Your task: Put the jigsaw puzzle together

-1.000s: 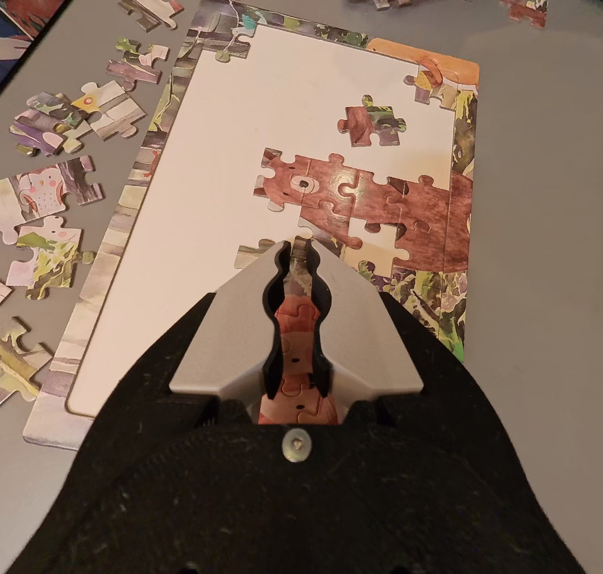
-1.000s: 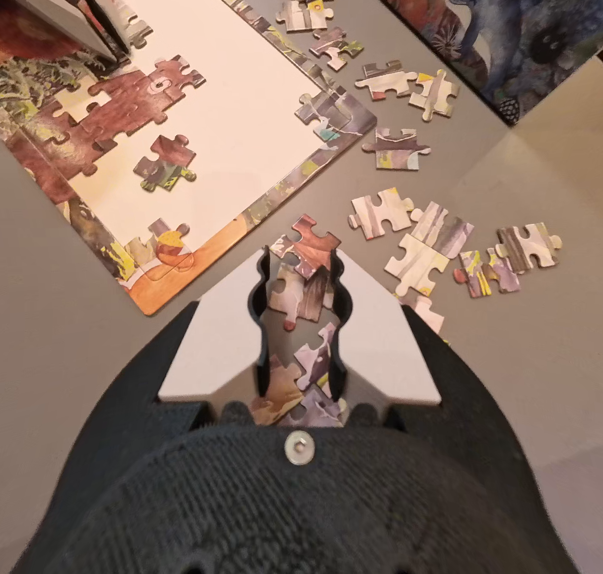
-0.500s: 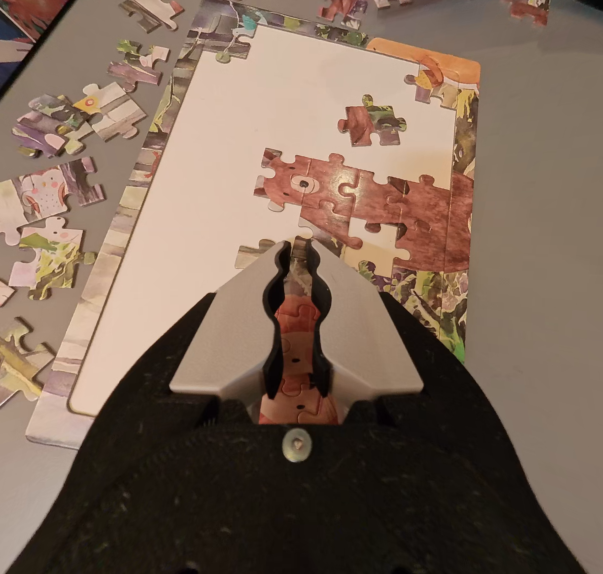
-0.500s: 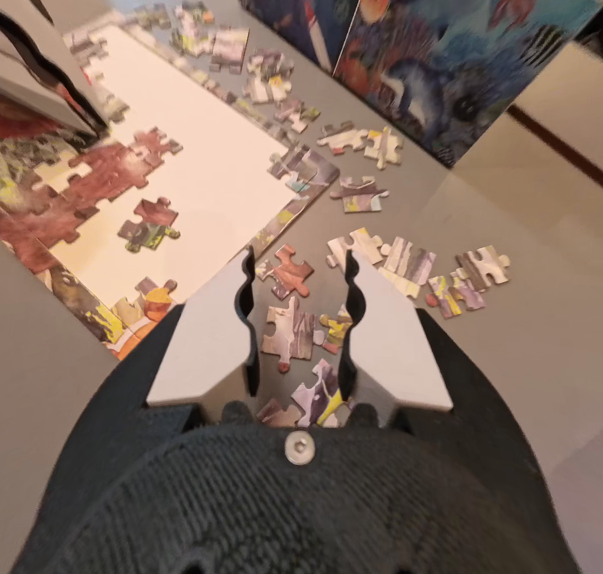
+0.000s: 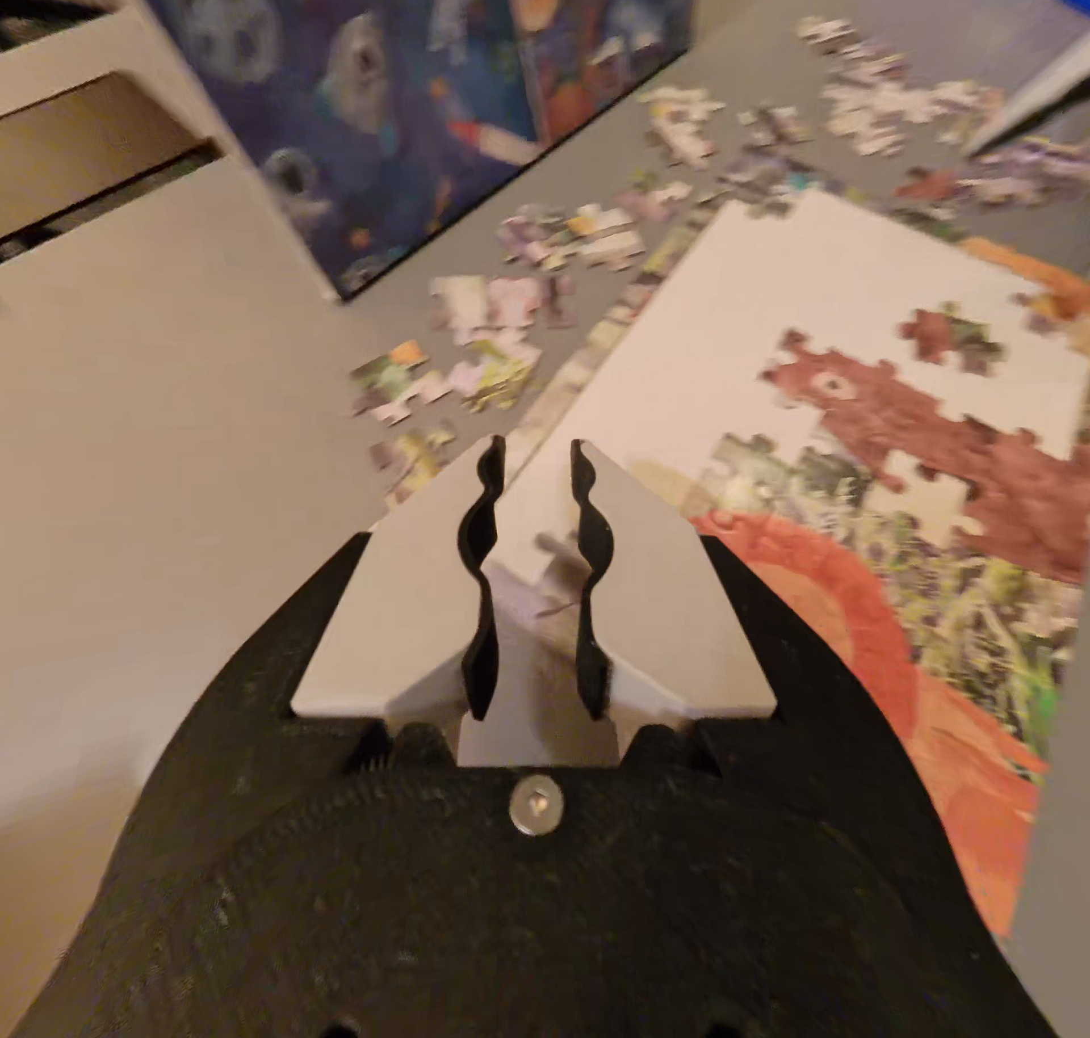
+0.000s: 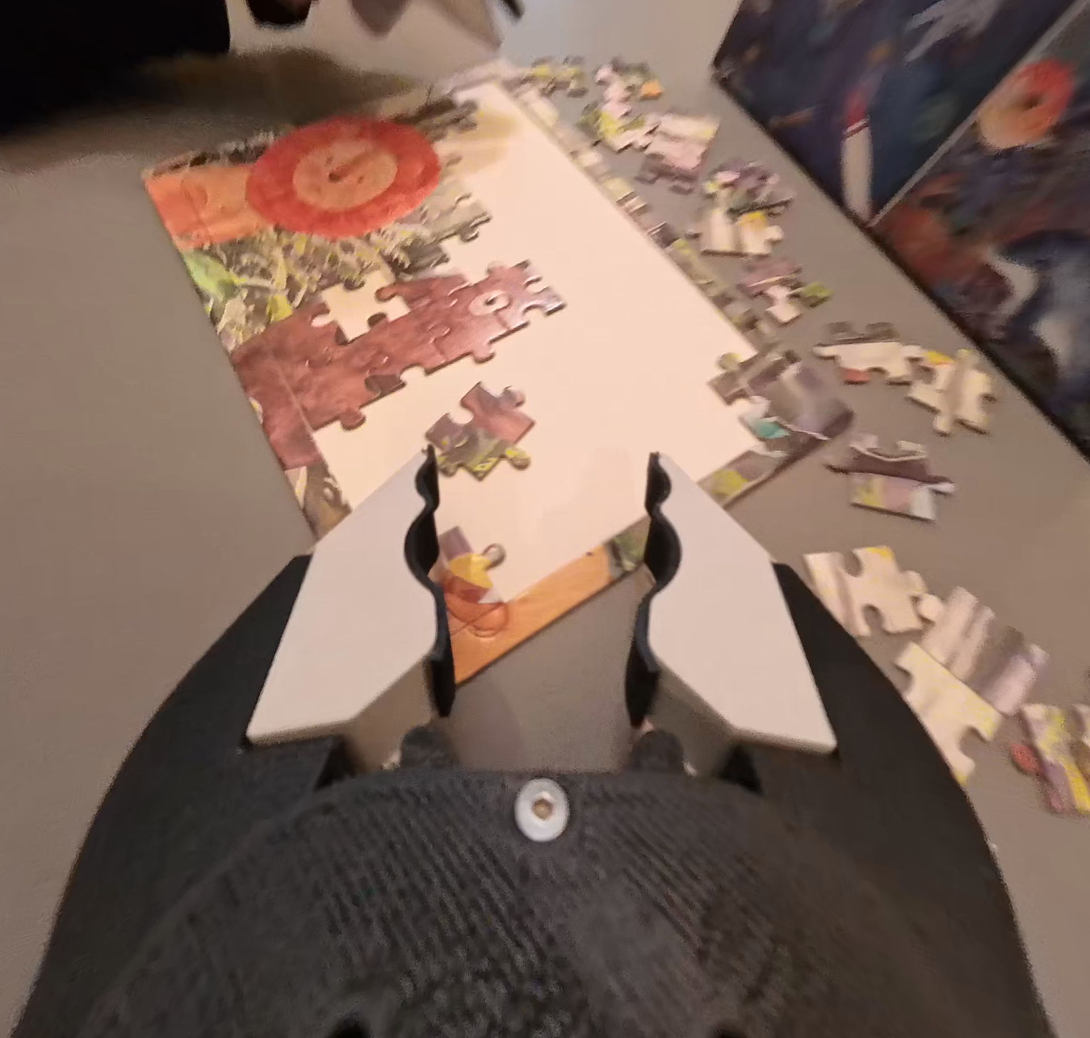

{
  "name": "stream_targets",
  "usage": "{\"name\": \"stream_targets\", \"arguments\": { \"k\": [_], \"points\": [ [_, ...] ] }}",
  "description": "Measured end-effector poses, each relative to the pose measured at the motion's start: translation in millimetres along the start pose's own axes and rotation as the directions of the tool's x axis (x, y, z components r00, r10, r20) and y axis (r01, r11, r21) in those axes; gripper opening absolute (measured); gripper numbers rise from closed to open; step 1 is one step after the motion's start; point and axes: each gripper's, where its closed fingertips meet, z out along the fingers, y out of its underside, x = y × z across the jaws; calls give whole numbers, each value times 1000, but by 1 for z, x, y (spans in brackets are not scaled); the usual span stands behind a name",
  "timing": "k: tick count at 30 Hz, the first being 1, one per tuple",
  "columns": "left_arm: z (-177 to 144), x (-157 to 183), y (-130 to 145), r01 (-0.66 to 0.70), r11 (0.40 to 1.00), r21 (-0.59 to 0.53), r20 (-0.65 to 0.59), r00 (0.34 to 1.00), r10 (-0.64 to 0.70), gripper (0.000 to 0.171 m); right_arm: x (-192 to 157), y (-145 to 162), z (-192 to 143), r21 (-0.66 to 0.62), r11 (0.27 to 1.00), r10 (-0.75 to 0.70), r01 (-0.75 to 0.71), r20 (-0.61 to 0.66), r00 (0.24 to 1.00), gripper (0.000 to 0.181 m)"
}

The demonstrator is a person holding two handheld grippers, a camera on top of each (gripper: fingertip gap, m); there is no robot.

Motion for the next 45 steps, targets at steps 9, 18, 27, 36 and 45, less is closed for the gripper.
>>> {"name": "stream_targets", "arguments": {
  "k": [9, 18, 27, 36, 45],
  "points": [
    [-11, -26, 2, 126, 990, 60, -1, 992, -127, 23, -37, 22, 16, -126, 991, -20, 40, 163, 986, 39],
    [-2, -16, 7, 74, 997, 31, -19, 997, -73, 22, -50, 24, 4, -142, 985, -67, 102, 236, 969, 31],
    [-4, 5, -7, 6, 995, 96, -78, 997, 1, 22, 61, -32, -85, 270, 961, 19, 60, -280, 960, 34],
    [-7, 15, -19, -49, 986, 161, -59, 997, 59, 36, 111, -10, -142, 428, 902, 232, -61, -360, 904, 34],
    [-5, 22, -20, -24, 985, 168, -105, 994, 42, 36, 94, -8, -102, 311, 950, 136, -26, -338, 931, 32]
  ]
}}
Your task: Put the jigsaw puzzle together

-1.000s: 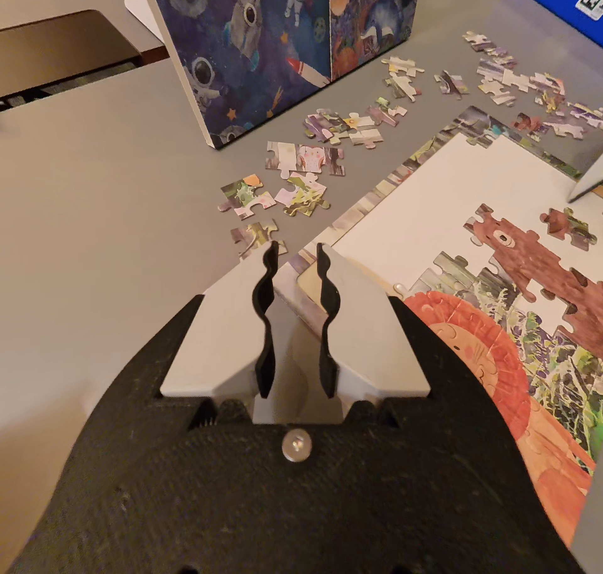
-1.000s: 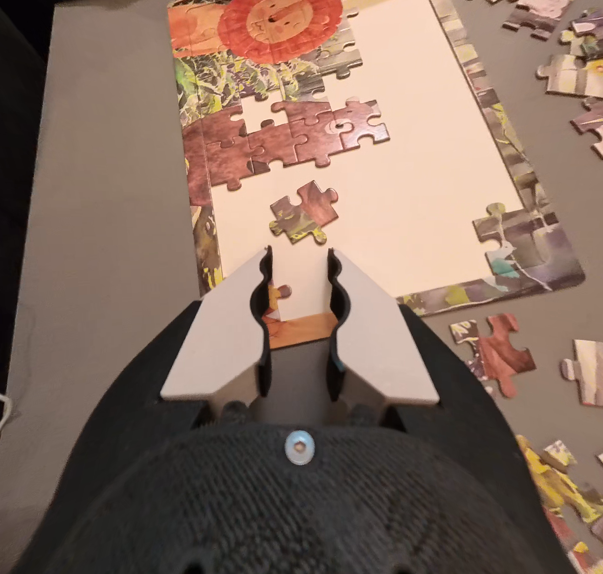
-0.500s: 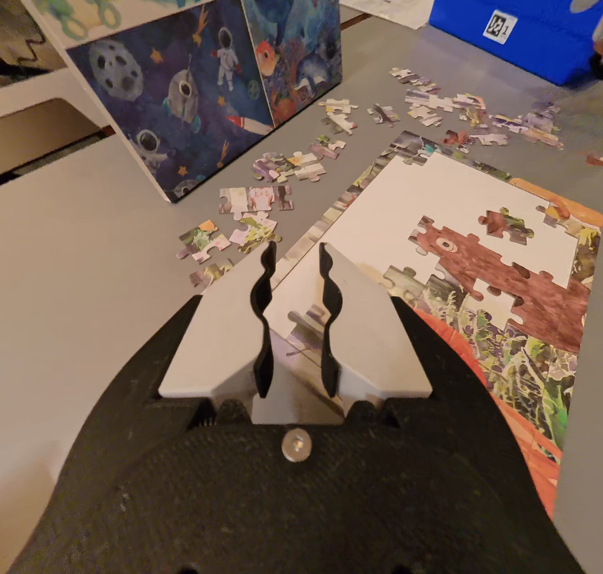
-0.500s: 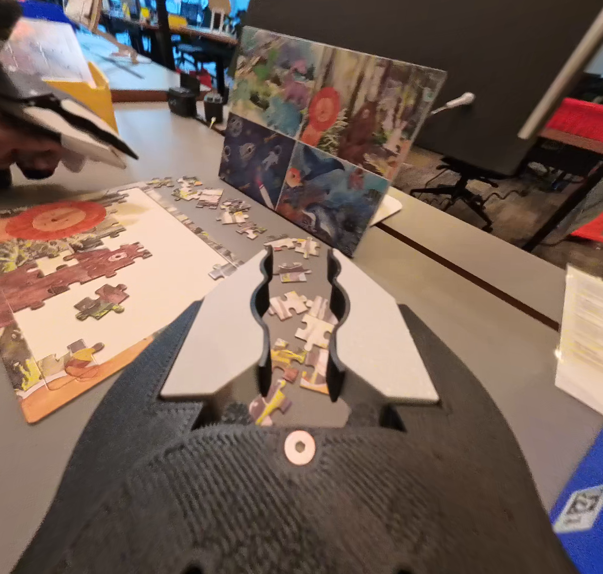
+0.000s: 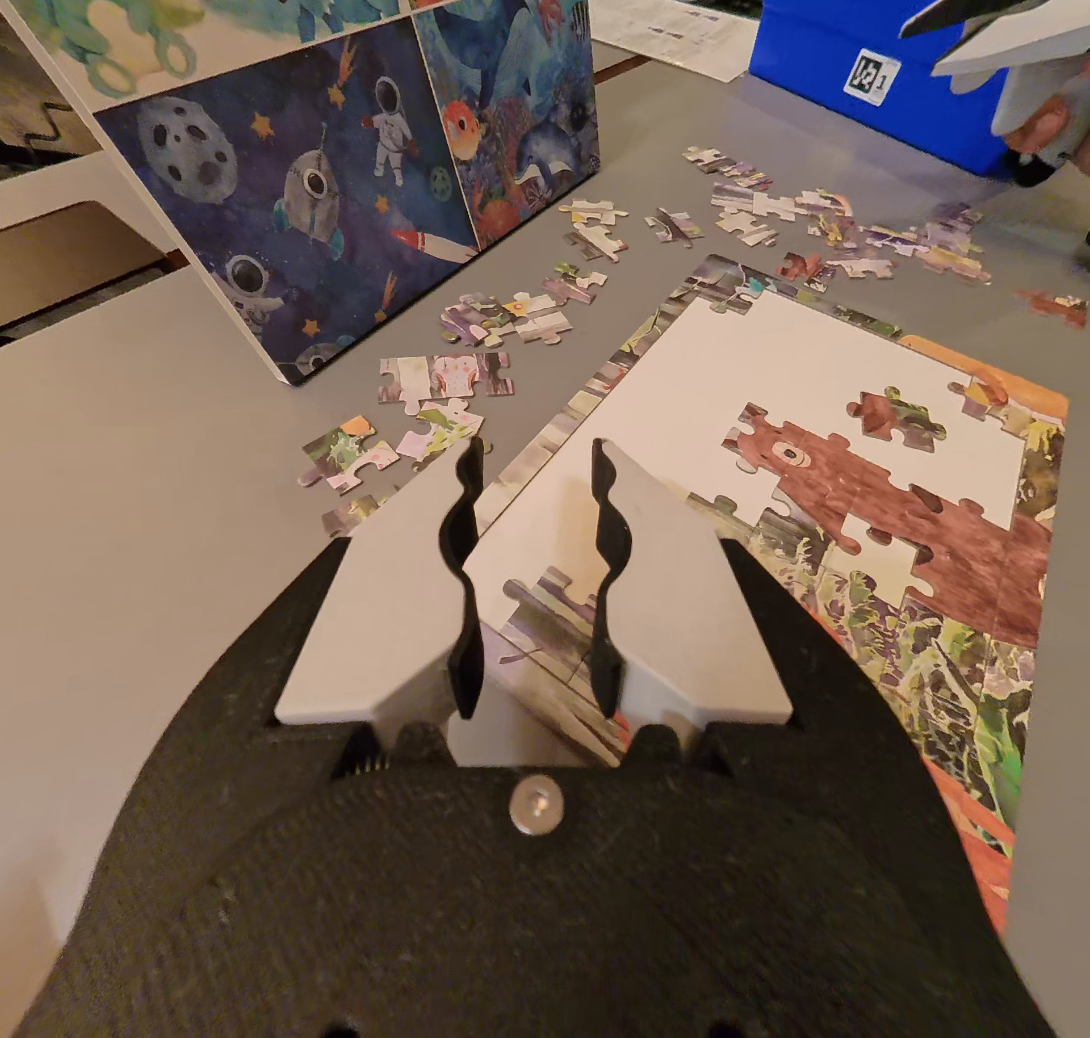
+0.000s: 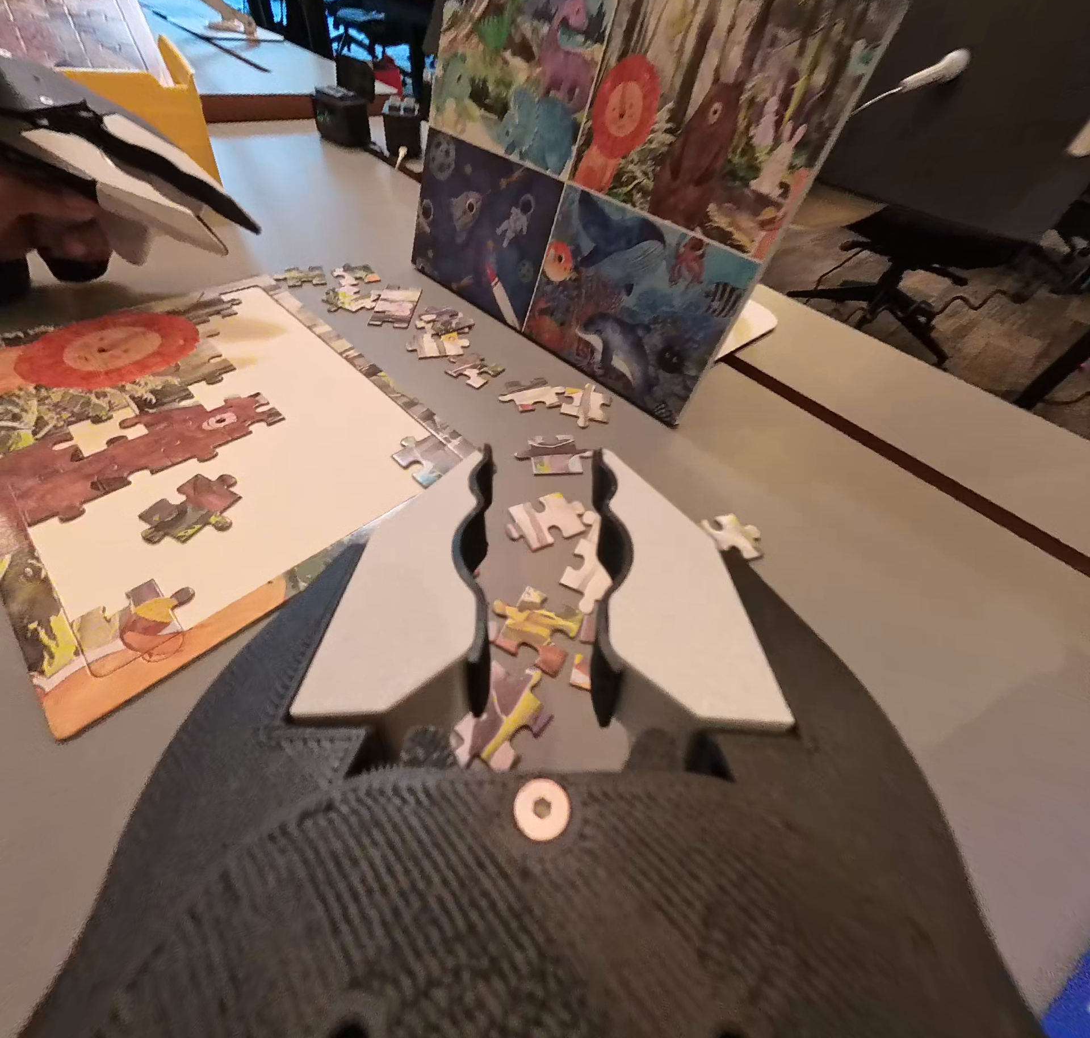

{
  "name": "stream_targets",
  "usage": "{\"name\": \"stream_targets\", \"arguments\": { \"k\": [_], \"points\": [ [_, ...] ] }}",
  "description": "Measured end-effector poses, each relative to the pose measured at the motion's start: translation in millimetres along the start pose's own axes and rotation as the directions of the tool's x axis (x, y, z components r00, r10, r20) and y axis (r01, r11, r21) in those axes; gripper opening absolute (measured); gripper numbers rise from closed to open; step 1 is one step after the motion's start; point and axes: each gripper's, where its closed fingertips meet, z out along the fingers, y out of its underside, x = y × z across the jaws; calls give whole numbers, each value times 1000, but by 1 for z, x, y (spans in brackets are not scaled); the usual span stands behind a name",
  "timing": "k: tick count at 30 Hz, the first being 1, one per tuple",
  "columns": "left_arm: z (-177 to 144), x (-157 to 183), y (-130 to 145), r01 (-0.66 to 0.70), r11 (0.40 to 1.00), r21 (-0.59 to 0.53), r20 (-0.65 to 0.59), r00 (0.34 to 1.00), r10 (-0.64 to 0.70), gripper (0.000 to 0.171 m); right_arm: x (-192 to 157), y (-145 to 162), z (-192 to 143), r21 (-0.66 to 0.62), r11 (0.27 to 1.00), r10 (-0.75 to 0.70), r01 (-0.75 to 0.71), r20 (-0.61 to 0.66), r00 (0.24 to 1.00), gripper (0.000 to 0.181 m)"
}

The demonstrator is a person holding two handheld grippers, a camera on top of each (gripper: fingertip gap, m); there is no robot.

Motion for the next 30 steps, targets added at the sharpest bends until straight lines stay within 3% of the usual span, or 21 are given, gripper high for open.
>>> {"name": "stream_targets", "arguments": {
  "k": [5, 9, 11, 13, 17, 21, 26, 30],
  "points": [
    [3, 0, 2, 23, 1000, 1, -2, 1000, -23, 36, -18, 8, 16, -50, 999, -16, 19, 46, 999, 32],
    [9, -15, -4, 74, 997, 21, 69, 995, -75, 39, -29, 9, 22, -70, 996, -54, 58, 64, 997, 31],
    [23, -22, -5, 112, 993, -31, 80, 991, -109, 53, -32, 10, 24, -72, 995, -61, 66, 71, 996, 31],
    [40, -26, -5, 103, 988, -113, 68, 993, -96, 55, -35, 11, 25, -78, 995, -61, 68, 81, 995, 31],
    [68, -50, -12, 85, 985, -149, 90, 993, -72, 56, -33, 15, 26, -90, 993, -67, 74, 76, 995, 30],
    [65, -48, -25, 150, 989, -17, 34, 988, -149, 50, -28, 21, 27, -102, 994, -40, 48, 77, 996, 30],
    [38, -51, -39, 74, 988, 134, 87, 992, -86, 42, -30, 23, 29, -117, 991, -51, 61, 83, 995, 30],
    [40, -49, -39, 97, 984, 149, 54, 993, -106, 42, -32, 25, 30, -137, 986, -90, 99, 73, 993, 30]
  ]
}}
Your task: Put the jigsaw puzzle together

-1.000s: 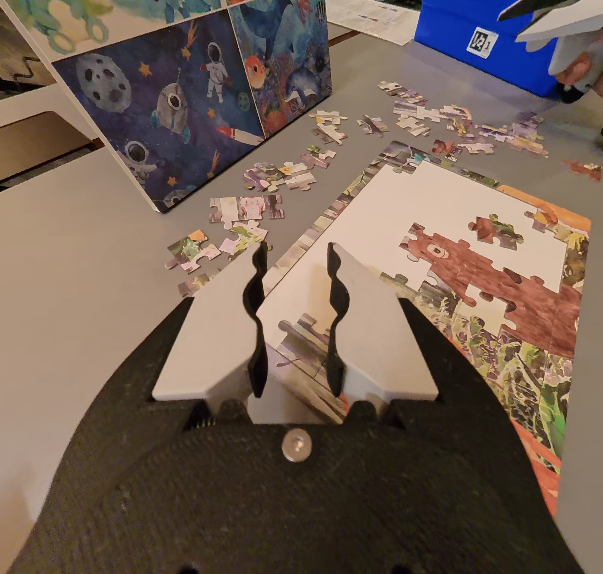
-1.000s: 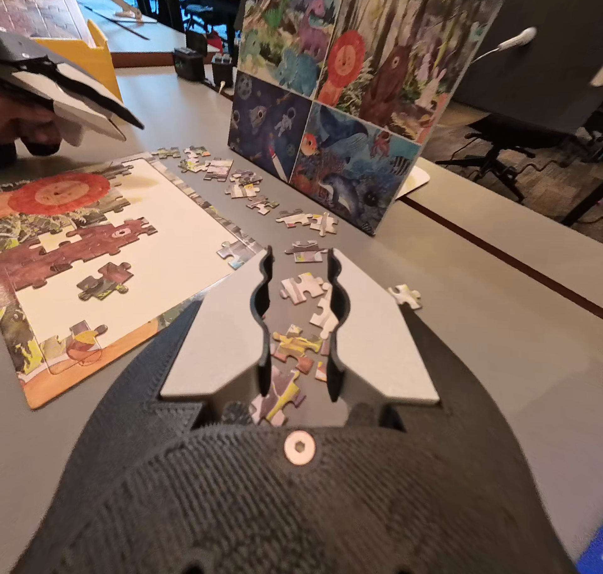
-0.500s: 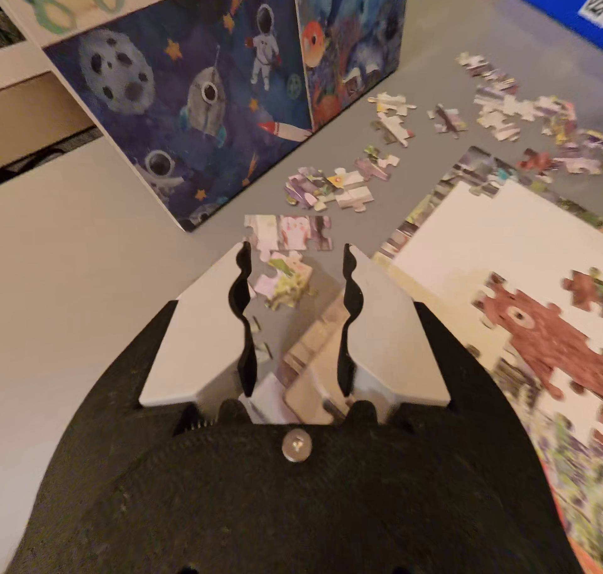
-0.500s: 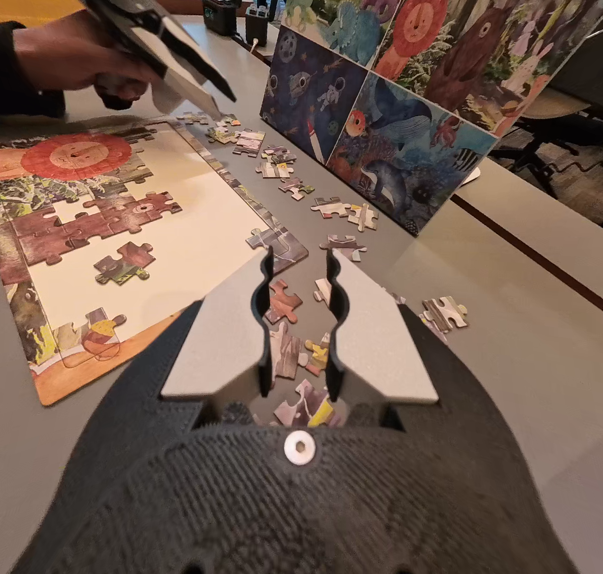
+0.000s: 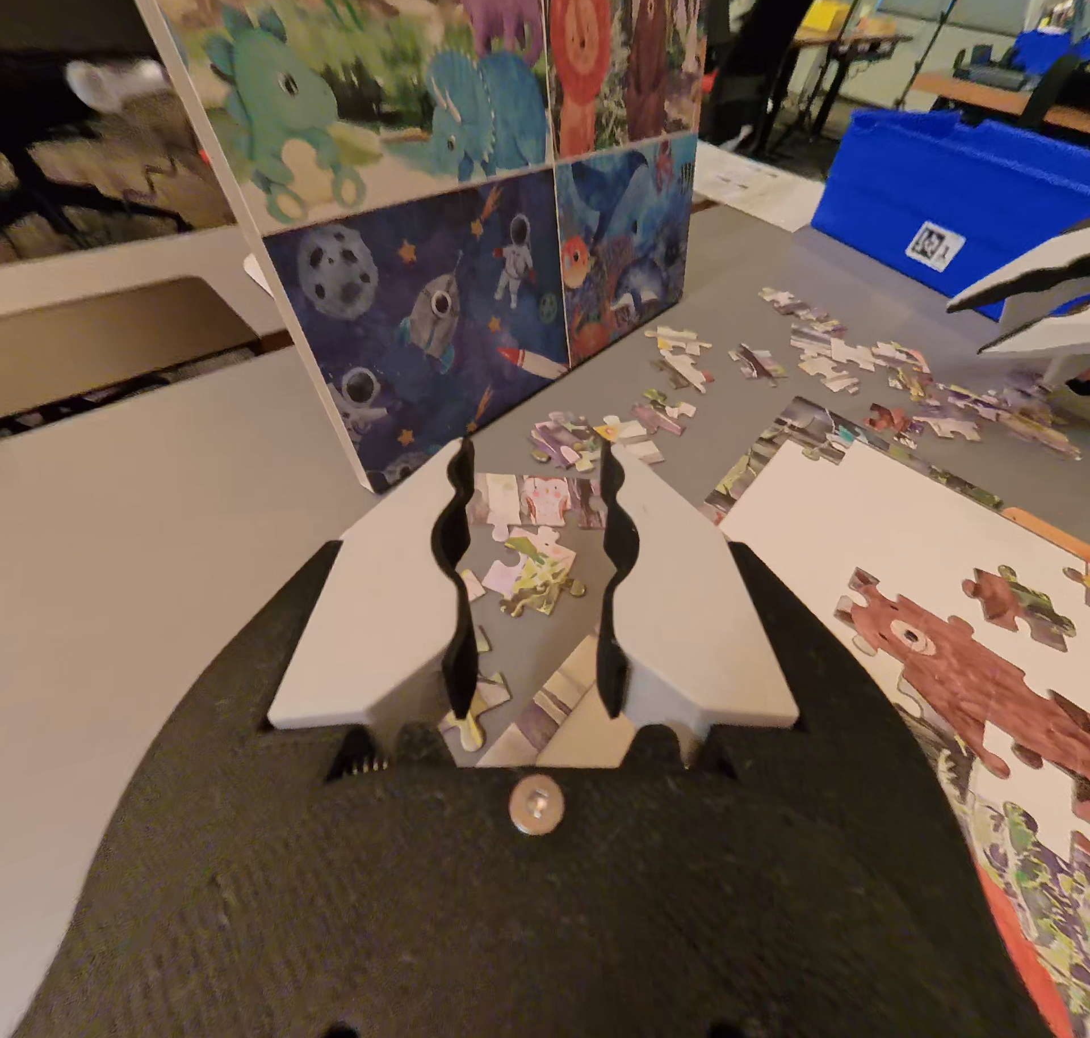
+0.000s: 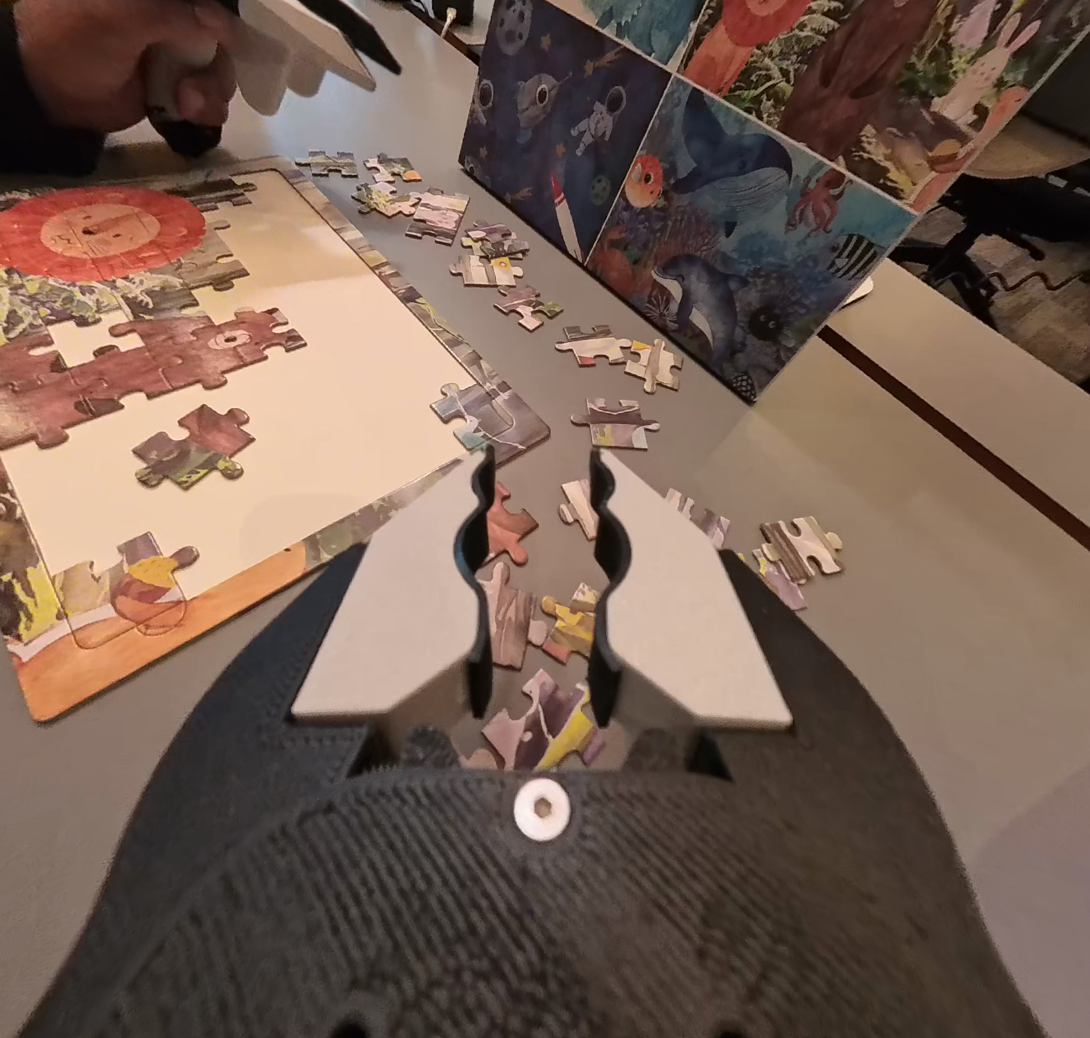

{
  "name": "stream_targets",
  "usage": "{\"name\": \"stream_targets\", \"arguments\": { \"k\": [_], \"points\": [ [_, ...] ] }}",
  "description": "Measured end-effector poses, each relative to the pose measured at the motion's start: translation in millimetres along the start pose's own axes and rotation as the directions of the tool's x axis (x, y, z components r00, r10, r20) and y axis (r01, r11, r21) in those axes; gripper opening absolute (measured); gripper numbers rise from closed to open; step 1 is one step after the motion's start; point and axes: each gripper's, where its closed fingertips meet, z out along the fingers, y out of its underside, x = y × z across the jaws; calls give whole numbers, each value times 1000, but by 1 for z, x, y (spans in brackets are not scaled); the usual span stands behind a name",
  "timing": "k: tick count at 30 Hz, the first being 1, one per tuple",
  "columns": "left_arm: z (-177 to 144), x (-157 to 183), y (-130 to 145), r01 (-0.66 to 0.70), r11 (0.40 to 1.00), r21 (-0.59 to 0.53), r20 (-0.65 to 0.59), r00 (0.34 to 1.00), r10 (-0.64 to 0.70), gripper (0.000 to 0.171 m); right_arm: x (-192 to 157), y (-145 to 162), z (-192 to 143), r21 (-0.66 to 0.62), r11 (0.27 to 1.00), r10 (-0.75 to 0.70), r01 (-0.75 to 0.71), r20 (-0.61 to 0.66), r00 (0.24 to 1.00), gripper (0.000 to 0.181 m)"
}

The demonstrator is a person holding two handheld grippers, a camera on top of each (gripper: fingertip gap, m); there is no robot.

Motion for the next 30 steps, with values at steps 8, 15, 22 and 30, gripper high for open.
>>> {"name": "stream_targets", "arguments": {
  "k": [8, 15, 22, 30],
  "points": [
    [4, 5, 3, -20, 999, -30, -23, 1000, 19, 38, 3, -1, -3, -1, 1000, 1, -1, -13, 1000, 31],
    [5, 6, 5, -17, 999, -48, -43, 999, 15, 37, 5, 1, -2, -13, 1000, 3, -4, -26, 1000, 31],
    [7, 7, 7, -17, 998, -63, -50, 999, 14, 38, 7, 3, -2, -21, 1000, 1, -1, -34, 999, 30],
    [7, 6, 8, -5, 998, -66, -50, 999, 2, 39, 20, 13, 1, -61, 998, 24, -32, -117, 993, 27]
  ]
}}
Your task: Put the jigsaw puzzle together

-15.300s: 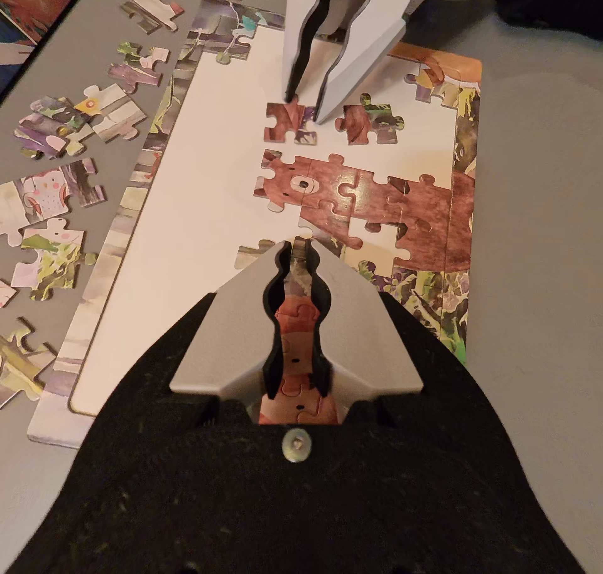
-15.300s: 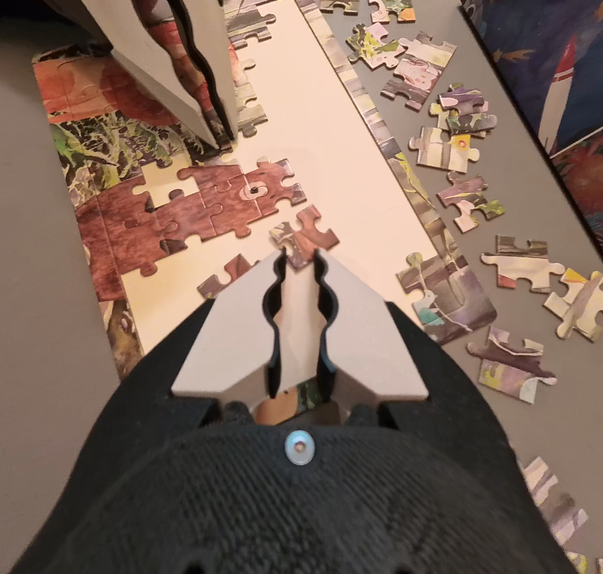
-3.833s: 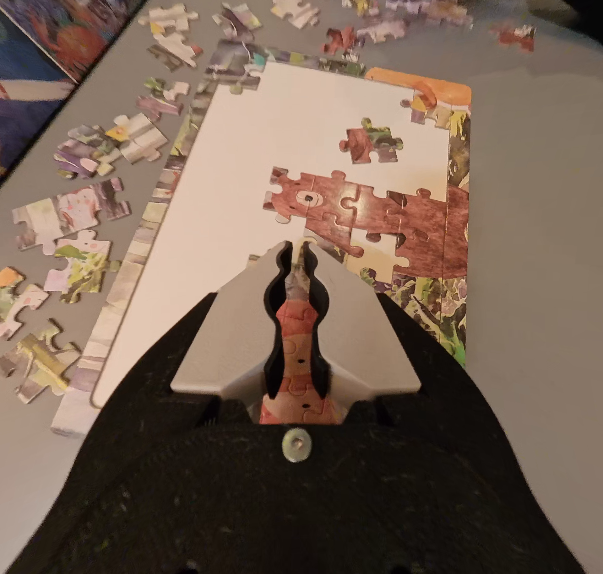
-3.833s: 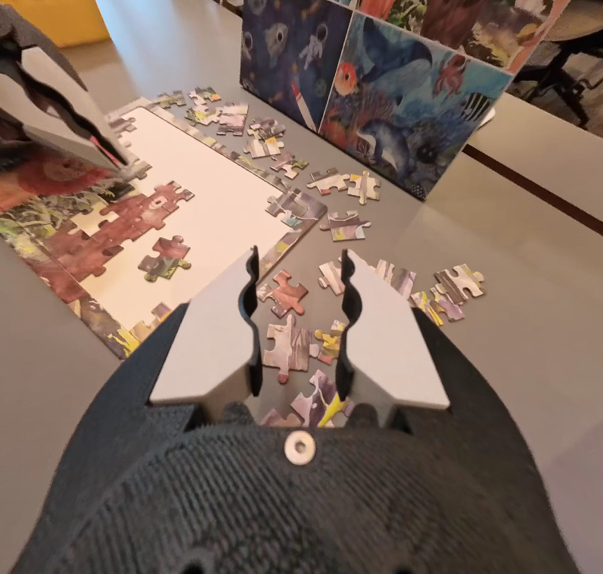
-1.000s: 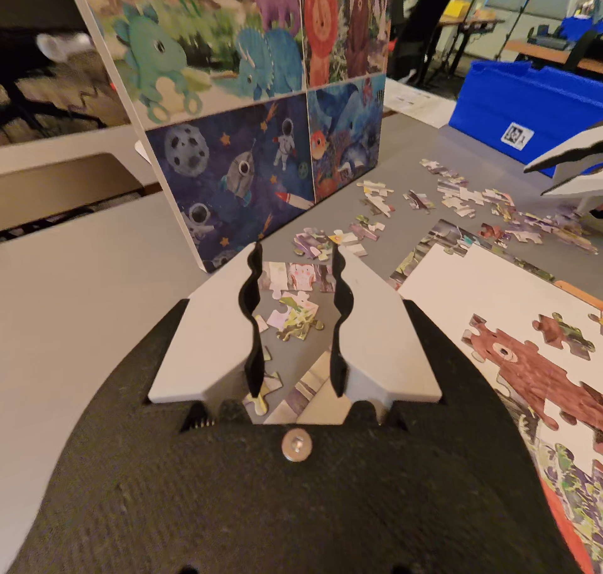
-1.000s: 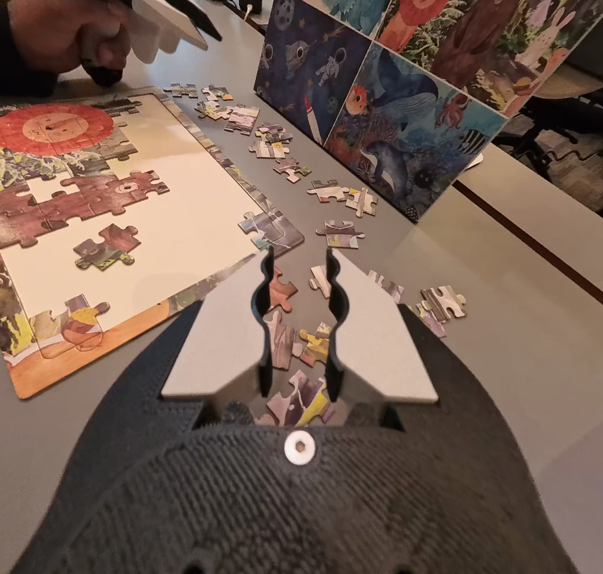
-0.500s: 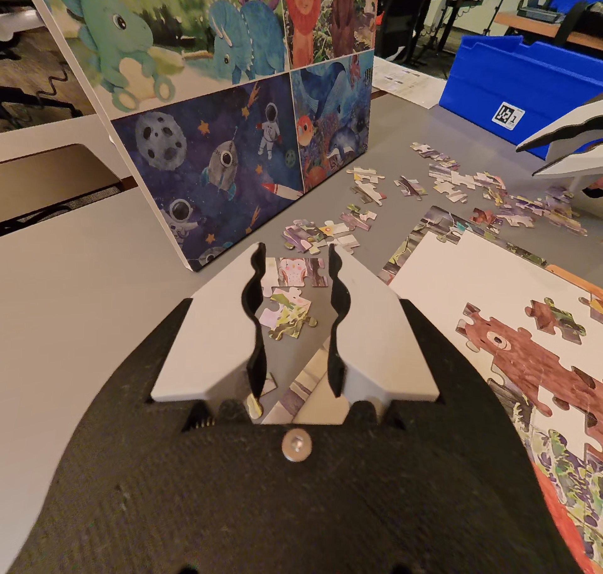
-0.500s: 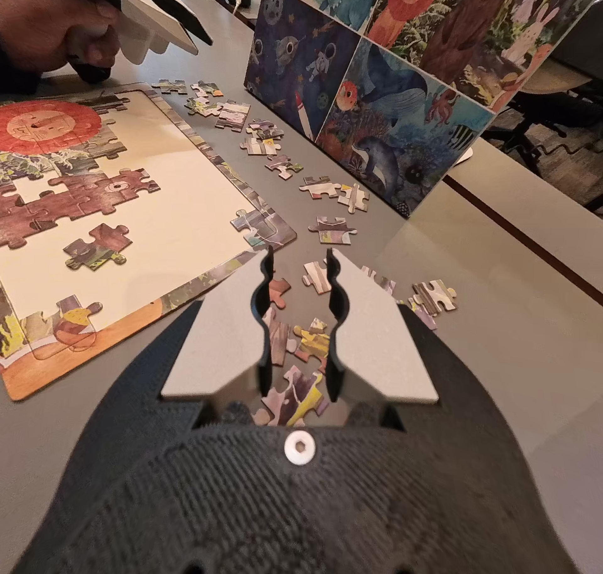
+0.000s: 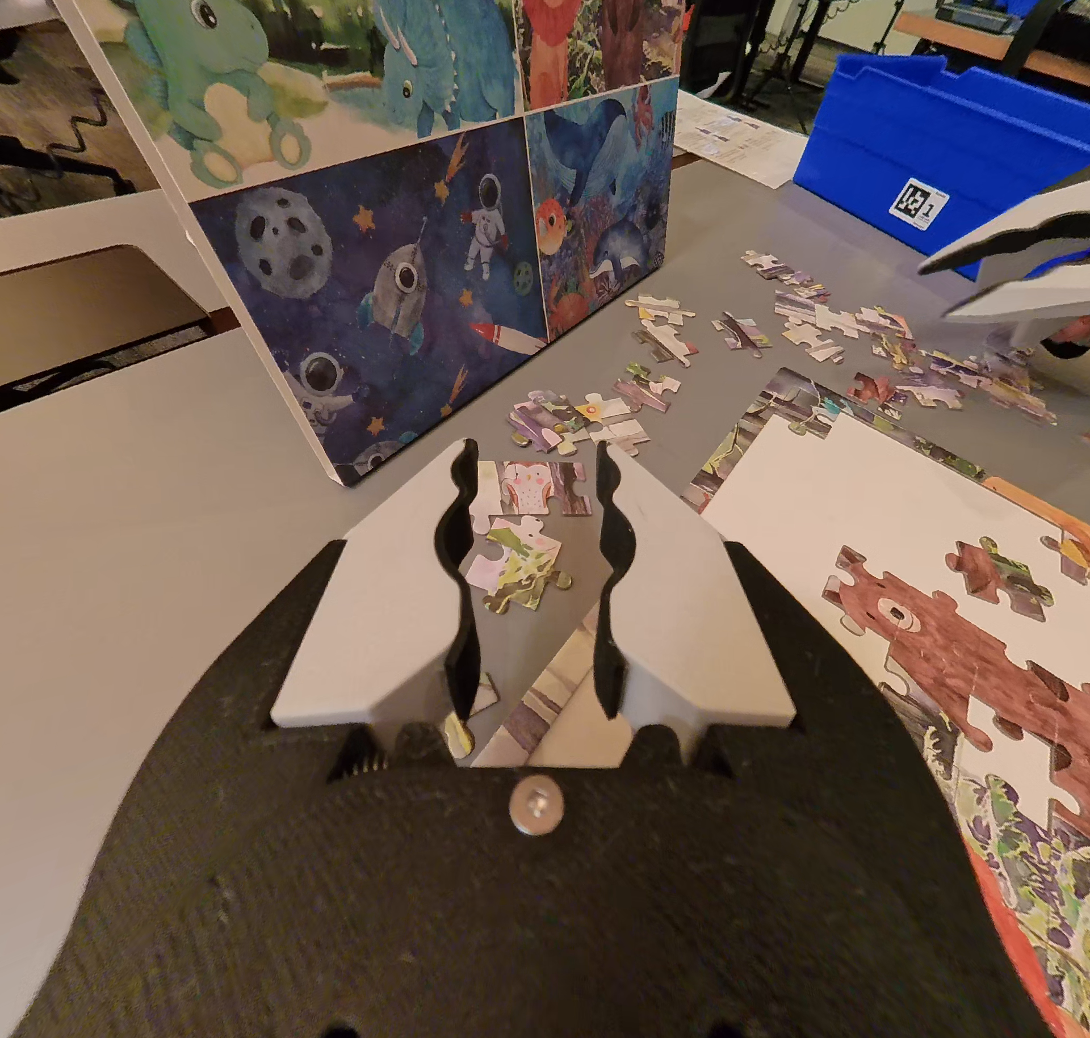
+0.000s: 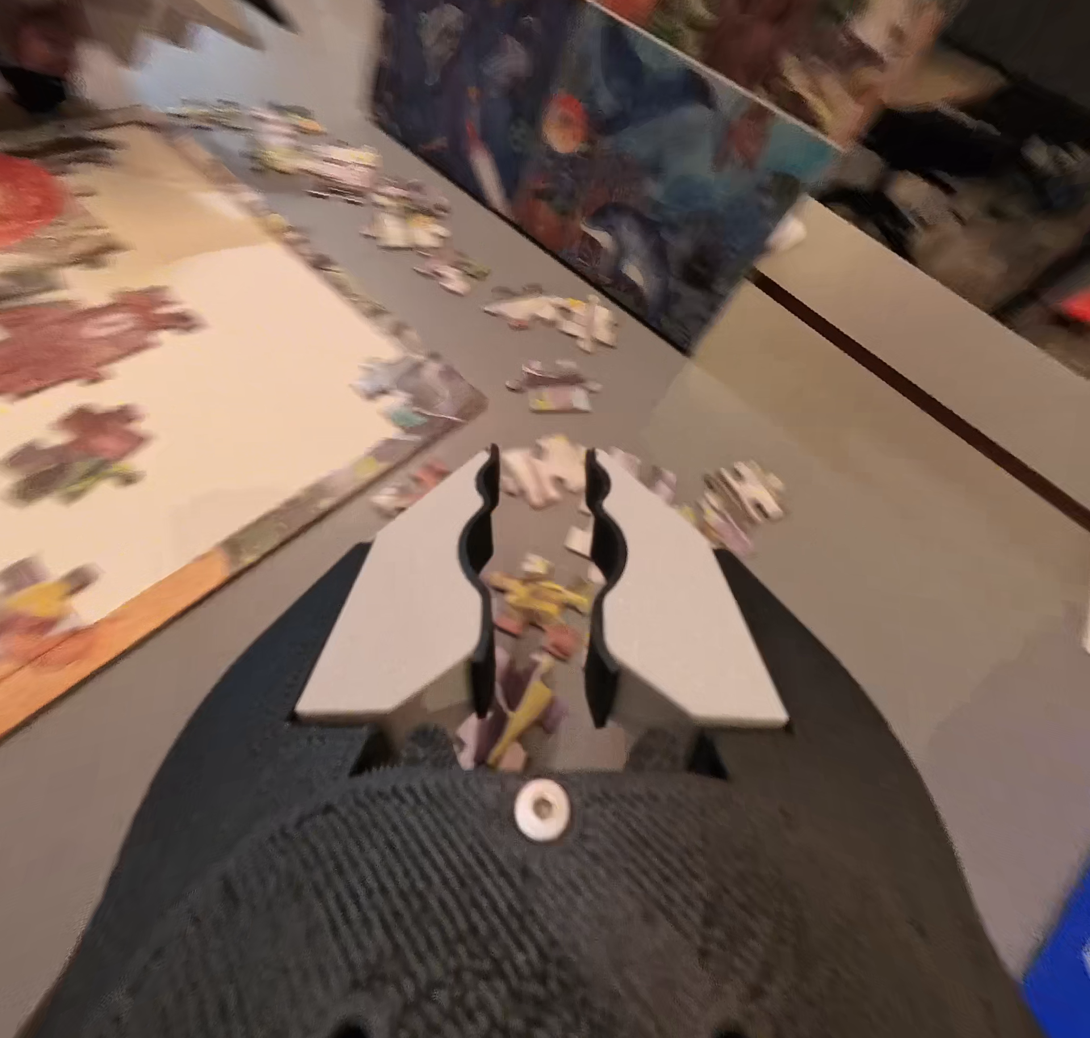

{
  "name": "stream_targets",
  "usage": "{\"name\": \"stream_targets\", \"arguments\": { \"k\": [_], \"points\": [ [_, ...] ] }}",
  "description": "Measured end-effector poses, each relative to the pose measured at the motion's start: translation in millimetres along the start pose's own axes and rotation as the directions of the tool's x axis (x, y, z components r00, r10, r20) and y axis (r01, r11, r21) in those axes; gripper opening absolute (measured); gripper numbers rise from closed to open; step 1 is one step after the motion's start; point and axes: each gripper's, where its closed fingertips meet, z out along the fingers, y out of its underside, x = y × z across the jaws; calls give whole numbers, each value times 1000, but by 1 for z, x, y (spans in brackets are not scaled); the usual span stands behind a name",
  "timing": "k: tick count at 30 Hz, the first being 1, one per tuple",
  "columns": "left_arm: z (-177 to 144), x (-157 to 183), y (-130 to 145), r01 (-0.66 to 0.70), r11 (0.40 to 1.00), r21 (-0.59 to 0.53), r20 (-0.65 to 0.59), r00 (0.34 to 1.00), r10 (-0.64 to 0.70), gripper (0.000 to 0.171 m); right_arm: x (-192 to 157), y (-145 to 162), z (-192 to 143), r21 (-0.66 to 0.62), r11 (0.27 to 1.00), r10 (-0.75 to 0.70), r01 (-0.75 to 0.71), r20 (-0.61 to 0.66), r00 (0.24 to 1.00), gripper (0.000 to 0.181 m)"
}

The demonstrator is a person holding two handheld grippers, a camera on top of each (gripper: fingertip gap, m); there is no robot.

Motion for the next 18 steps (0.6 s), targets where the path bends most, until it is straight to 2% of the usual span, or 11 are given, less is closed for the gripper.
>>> {"name": "stream_targets", "arguments": {
  "k": [2, 3, 4, 6, 8, 11, 14, 18],
  "points": [
    [0, -2, 0, 12, 1000, -1, 3, 1000, -12, 39, 25, 8, 3, -31, 990, 135, -140, -140, 981, 29],
    [0, -3, 0, 22, 1000, -2, 5, 1000, -22, 40, 25, 1, 7, 10, 976, 218, -219, -136, 966, 31],
    [0, -4, 1, 33, 999, -4, 5, 999, -33, 40, 16, -15, 13, 67, 958, 284, -279, -77, 956, 31],
    [0, -6, 0, 52, 999, 3, 1, 999, -52, 39, -16, -57, 30, 173, 934, 305, -313, 68, 950, 32],
    [-2, -8, -1, 71, 997, 18, -4, 997, -71, 39, -52, -83, 63, 146, 954, 241, -261, 140, 960, 36],
    [-4, -11, -4, 111, 993, 42, -17, 994, -110, 39, -92, -95, 122, 2, 992, 120, -122, 169, 978, 48],
    [-7, -15, -6, 171, 983, 70, -38, 985, -169, 40, -111, -98, 166, -90, 995, 49, -32, 201, 978, 49],
    [-12, -23, -9, 255, 961, 108, -66, 966, -249, 40, -128, -106, 200, -159, 986, 84, -40, 281, 956, 47]
  ]
}}
